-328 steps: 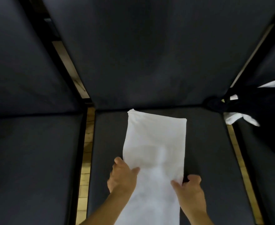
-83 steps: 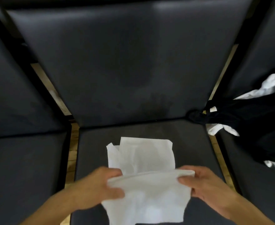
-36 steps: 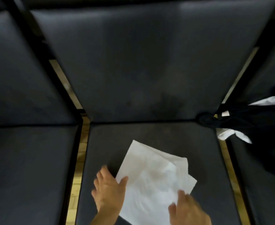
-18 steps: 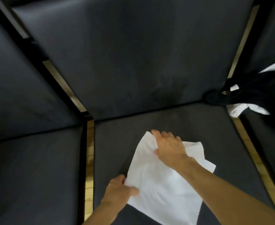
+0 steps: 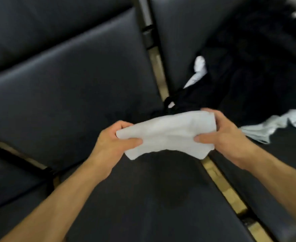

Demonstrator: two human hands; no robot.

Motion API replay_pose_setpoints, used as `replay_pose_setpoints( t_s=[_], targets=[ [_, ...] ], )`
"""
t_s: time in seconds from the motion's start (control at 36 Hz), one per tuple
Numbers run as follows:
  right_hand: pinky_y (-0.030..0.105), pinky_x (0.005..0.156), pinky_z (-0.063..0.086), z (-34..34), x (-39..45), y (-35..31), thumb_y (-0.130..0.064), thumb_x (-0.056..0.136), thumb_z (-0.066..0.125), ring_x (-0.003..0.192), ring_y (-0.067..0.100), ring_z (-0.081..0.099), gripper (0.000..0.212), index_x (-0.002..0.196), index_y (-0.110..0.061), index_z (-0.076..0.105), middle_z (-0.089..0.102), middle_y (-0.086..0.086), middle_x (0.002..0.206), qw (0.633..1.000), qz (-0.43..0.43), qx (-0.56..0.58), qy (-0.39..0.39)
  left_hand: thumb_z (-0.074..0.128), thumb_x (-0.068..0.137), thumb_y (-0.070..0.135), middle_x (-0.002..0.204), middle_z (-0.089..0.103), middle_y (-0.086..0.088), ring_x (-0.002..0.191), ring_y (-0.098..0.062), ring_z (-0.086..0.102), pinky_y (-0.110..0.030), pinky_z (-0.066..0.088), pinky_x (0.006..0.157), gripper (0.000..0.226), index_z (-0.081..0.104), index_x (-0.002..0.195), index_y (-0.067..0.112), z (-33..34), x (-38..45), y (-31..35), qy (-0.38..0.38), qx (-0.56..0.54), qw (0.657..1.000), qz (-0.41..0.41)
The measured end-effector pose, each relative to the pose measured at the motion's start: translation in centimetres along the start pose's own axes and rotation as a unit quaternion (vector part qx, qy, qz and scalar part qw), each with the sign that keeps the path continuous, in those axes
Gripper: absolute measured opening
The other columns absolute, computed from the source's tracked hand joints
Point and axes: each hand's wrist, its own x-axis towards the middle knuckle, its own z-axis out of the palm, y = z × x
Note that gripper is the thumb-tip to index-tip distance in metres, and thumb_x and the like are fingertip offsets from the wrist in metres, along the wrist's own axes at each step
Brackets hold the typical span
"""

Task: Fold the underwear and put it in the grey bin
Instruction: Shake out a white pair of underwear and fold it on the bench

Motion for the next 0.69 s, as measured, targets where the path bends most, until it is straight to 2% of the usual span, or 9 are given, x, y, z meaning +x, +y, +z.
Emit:
replay_pose_setpoints(
  t_s=[0.11,0.19,0.28,0.33,0.39,0.5,0.58,0.64,0.69],
  targets=[
    [0.042,0.08,0.057,-9.6,-5.4,-2.6,-0.002,0.072,0.07,0.096,0.023,0.068,0.041,0.108,-0.021,0.065,0.072,0.002,0.102,0.998,-0.047,0.045,0.017,0.081,0.063,0.004,0.088,0.073,-0.005,0.085,-0.023,0.07,-0.035,0.057,0.074,0.031,0.067,0.09,0.014,7.8,-0.5,6.7,-0.063,0.009,0.996,0.065],
    [0.036,0.075,0.059,-17.3,-11.1,-3.5,-0.012,0.063,0.07,0.091,0.02,0.07,0.042,0.105,-0.016,0.067,0.073,0.002,0.099,0.993,-0.071,0.058,0.073,0.081,0.06,0.012,0.091,0.072,-0.006,0.089,-0.025,0.07,-0.041,0.056,0.08,0.029,0.068,0.085,0.019,15.3,-1.8,10.7,-0.12,0.011,0.988,0.1],
    [0.035,0.074,0.056,-25.6,-17.2,-3.6,-0.013,0.061,0.071,0.087,0.02,0.071,0.031,0.091,-0.019,0.072,0.074,0.001,0.092,0.979,-0.1,0.062,0.165,0.083,0.057,0.016,0.093,0.072,-0.006,0.09,-0.024,0.069,-0.045,0.054,0.084,0.034,0.068,0.087,0.018,24.3,-3.8,14.5,-0.188,0.034,0.973,0.126],
    [0.039,0.079,0.055,-30.0,-20.4,-3.0,-0.015,0.063,0.072,0.088,0.02,0.07,0.027,0.09,-0.02,0.073,0.074,0.002,0.093,0.969,-0.105,0.061,0.215,0.084,0.059,0.015,0.091,0.07,-0.005,0.088,-0.022,0.068,-0.044,0.054,0.082,0.037,0.065,0.091,0.013,29.5,-5.3,16.6,-0.226,0.04,0.962,0.145],
    [0.036,0.079,0.057,-35.1,-24.7,-2.0,-0.008,0.075,0.068,0.09,0.02,0.07,0.025,0.098,-0.018,0.07,0.074,0.002,0.097,0.957,-0.111,0.076,0.256,0.08,0.065,0.016,0.087,0.069,-0.003,0.085,-0.021,0.067,-0.042,0.055,0.078,0.03,0.064,0.091,0.014,35.7,-7.3,18.2,-0.263,0.06,0.949,0.165],
    [0.035,0.075,0.056,-43.3,-32.6,1.7,-0.007,0.083,0.064,0.091,0.018,0.069,0.024,0.102,-0.021,0.067,0.073,-0.002,0.098,0.932,-0.096,0.099,0.335,0.073,0.079,0.016,0.069,0.066,0.004,0.066,-0.011,0.064,-0.029,0.053,0.059,0.012,0.063,0.085,0.016,47.0,-11.6,19.8,-0.325,0.099,0.918,0.204],
    [0.031,0.071,0.057,-47.5,-38.1,5.8,-0.01,0.084,0.064,0.087,0.014,0.069,0.021,0.1,-0.023,0.066,0.074,-0.005,0.094,0.912,-0.072,0.116,0.388,0.079,0.069,0.021,0.077,0.066,0.0,0.079,-0.019,0.063,-0.043,0.052,0.074,0.016,0.066,0.076,0.027,54.7,-14.8,19.6,-0.378,0.126,0.894,0.204],
    [0.034,0.075,0.055,-48.7,-39.9,8.0,-0.014,0.084,0.065,0.088,0.014,0.069,0.018,0.099,-0.023,0.066,0.073,-0.005,0.094,0.905,-0.055,0.119,0.406,0.079,0.071,0.017,0.079,0.067,0.001,0.08,-0.014,0.062,-0.038,0.05,0.075,0.017,0.066,0.078,0.025,57.6,-15.8,18.9,-0.396,0.141,0.883,0.209],
    [0.039,0.082,0.053,-51.2,-44.5,11.9,-0.018,0.081,0.067,0.092,0.016,0.069,0.019,0.1,-0.023,0.067,0.073,-0.004,0.097,0.885,-0.03,0.132,0.445,0.074,0.079,0.009,0.084,0.068,-0.002,0.08,-0.009,0.06,-0.027,0.047,0.073,0.015,0.066,0.088,0.017,64.0,-18.7,16.9,-0.43,0.17,0.861,0.211]
  ],
)
